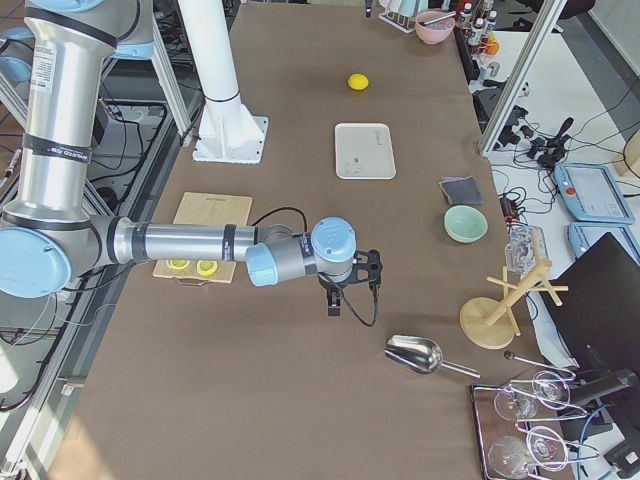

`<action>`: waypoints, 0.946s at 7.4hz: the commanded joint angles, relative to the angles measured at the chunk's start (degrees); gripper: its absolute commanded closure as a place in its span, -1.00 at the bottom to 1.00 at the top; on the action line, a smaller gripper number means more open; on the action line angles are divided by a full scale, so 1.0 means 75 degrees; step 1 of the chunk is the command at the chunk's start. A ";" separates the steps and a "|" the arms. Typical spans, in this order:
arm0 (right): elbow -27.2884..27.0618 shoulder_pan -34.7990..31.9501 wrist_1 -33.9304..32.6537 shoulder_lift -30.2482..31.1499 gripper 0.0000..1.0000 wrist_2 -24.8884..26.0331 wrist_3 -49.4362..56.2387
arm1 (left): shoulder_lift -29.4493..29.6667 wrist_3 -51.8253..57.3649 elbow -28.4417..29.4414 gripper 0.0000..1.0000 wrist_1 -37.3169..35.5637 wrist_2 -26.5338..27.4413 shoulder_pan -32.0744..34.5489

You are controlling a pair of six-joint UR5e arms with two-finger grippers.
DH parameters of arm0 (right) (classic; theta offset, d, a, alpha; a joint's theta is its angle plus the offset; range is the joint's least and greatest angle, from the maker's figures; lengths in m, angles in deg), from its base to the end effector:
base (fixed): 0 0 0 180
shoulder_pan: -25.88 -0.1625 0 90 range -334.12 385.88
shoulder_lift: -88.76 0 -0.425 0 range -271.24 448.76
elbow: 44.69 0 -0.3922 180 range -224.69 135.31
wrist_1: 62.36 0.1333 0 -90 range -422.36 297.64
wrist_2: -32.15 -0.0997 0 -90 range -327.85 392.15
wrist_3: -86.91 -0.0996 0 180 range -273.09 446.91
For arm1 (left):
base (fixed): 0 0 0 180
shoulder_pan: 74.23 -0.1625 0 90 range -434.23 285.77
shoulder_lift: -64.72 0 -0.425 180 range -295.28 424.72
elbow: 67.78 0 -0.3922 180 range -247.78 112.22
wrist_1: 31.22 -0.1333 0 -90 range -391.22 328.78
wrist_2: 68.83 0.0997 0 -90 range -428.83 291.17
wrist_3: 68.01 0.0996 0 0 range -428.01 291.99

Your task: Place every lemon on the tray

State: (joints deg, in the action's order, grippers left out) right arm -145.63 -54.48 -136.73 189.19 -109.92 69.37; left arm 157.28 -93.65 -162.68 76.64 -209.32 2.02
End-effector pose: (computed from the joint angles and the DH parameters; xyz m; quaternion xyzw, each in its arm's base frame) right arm -0.0177 -0.4312 0.6081 0.0205 -0.4520 -0.0002 0.8918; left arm 0.0700 -0.5235 0.5508 0.0464 0.4586 0.0016 0.8874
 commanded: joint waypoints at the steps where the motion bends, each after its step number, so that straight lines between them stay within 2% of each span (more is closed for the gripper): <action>1: 0.0006 0.0622 0.0002 -0.0649 -1.00 0.0203 -0.1440 | 0.0803 -0.1556 -0.0166 -0.98 0.0009 0.0225 -0.1033; 4: -0.0029 0.1723 0.0002 -0.1517 -1.00 0.1010 -0.3609 | 0.1298 -0.3069 -0.0423 -0.98 0.0009 0.1501 -0.2392; 5: -0.0169 0.2063 -0.0021 -0.1566 -1.00 0.1314 -0.3893 | 0.1380 -0.3375 -0.0494 -0.98 0.0009 0.1806 -0.2756; 7: -0.0333 0.2277 -0.0021 -0.1566 -1.00 0.1435 -0.4095 | 0.1614 -0.3822 -0.0553 -0.98 0.0009 0.2136 -0.3448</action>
State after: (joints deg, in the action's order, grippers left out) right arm -147.25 -38.61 -136.87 177.62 -99.90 39.83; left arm 168.17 -120.22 -166.54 76.71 -194.89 -20.54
